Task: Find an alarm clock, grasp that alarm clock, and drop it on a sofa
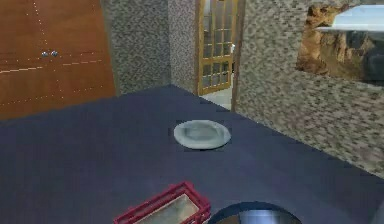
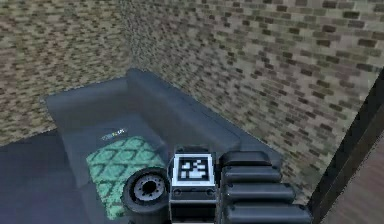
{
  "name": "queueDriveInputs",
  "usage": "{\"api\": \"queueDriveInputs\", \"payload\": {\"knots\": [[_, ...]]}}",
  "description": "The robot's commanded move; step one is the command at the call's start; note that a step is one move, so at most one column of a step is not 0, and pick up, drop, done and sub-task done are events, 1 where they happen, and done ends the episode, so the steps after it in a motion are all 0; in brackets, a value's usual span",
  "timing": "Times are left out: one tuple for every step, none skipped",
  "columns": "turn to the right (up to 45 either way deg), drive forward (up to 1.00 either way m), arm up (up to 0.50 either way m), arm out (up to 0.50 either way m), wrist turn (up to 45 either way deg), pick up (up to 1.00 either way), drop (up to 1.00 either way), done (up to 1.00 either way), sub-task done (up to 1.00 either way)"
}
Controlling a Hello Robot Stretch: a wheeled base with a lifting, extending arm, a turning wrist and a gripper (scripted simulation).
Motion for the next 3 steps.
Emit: {"api": "queueDriveInputs", "payload": {"knots": [[-27.0,0.0,0.0,0.0,0.0,0.0,0.0,0.0,0.0],[0.0,0.3,0.0,0.0,0.0,0.0,0.0,0.0,0.0],[45.0,0.0,0.0,0.0,0.0,0.0,0.0,0.0,0.0]]}}
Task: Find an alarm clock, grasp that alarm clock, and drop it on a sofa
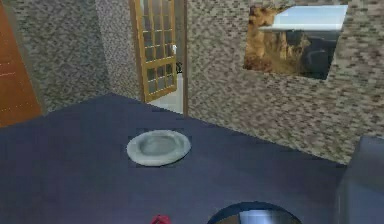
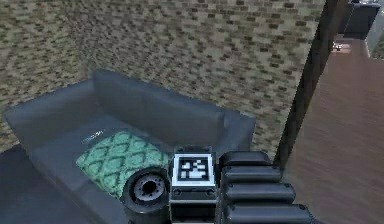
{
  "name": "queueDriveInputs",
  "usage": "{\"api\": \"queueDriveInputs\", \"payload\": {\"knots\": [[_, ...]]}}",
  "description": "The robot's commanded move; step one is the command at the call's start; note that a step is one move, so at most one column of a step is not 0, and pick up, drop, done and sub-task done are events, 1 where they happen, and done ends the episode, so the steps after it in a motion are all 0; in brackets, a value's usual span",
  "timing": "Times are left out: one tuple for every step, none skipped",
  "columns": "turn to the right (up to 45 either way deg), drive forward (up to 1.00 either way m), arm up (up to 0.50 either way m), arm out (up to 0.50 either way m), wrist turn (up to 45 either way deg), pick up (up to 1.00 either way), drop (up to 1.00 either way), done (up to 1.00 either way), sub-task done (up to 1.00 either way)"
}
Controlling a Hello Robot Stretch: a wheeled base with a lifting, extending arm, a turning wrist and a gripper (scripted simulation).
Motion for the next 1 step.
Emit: {"api": "queueDriveInputs", "payload": {"knots": [[30.0,0.0,0.0,0.0,0.0,0.0,0.0,0.0,0.0]]}}
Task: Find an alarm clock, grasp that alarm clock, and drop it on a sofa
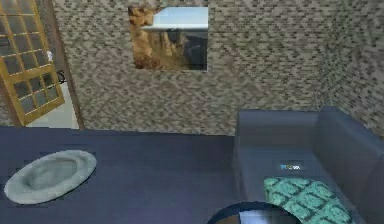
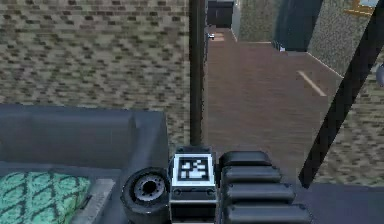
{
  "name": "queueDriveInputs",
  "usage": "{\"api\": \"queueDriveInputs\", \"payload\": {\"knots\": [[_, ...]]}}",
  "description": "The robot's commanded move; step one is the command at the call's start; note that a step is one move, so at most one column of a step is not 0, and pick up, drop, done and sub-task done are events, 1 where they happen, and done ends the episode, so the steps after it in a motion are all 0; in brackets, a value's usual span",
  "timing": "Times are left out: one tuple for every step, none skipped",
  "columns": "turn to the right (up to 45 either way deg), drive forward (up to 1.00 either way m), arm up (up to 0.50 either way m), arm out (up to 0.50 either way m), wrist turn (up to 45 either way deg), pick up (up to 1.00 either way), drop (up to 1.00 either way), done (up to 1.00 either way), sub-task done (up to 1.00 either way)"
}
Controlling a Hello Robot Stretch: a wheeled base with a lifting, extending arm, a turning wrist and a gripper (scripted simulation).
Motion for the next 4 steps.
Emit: {"api": "queueDriveInputs", "payload": {"knots": [[0.0,1.0,0.0,0.0,0.0,0.0,0.0,0.0,0.0],[-45.0,0.0,0.0,0.0,0.0,0.0,0.0,0.0,0.0],[-36.0,0.0,0.0,0.0,0.0,0.0,0.0,0.0,0.0],[-3.0,0.0,0.0,0.0,0.0,0.0,0.0,0.0,0.0]]}}
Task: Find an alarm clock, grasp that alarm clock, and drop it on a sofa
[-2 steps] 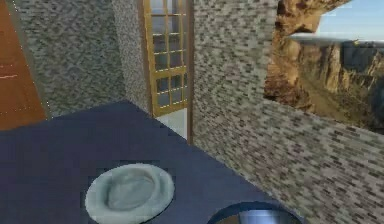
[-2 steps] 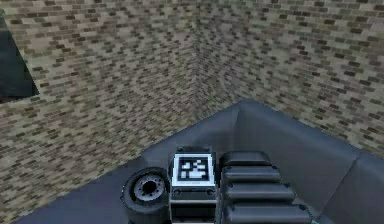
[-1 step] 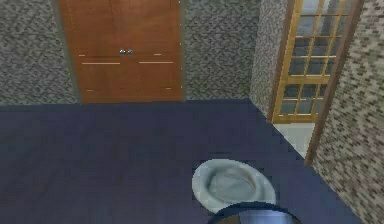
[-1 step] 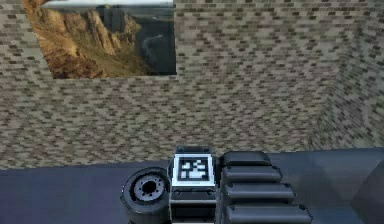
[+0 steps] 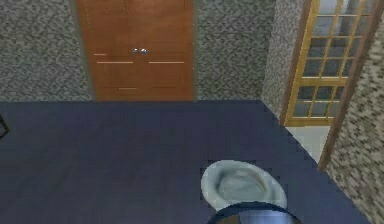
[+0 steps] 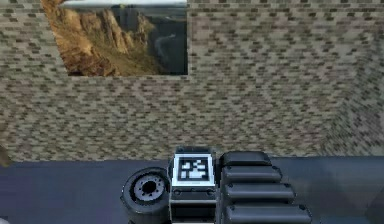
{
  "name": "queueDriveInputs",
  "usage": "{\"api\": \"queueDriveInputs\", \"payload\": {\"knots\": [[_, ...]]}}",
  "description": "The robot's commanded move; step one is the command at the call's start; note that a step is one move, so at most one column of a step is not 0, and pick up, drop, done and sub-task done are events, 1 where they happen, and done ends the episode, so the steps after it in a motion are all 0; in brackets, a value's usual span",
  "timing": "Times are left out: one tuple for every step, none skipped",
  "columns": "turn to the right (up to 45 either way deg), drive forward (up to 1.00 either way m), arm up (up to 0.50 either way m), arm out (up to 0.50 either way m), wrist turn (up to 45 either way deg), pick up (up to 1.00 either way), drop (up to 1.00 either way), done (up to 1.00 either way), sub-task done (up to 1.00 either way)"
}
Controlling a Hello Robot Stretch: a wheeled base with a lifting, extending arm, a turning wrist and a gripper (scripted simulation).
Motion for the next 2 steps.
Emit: {"api": "queueDriveInputs", "payload": {"knots": [[45.0,0.0,0.0,0.0,0.0,0.0,0.0,0.0,0.0],[24.0,0.0,0.0,0.0,0.0,0.0,0.0,0.0,0.0]]}}
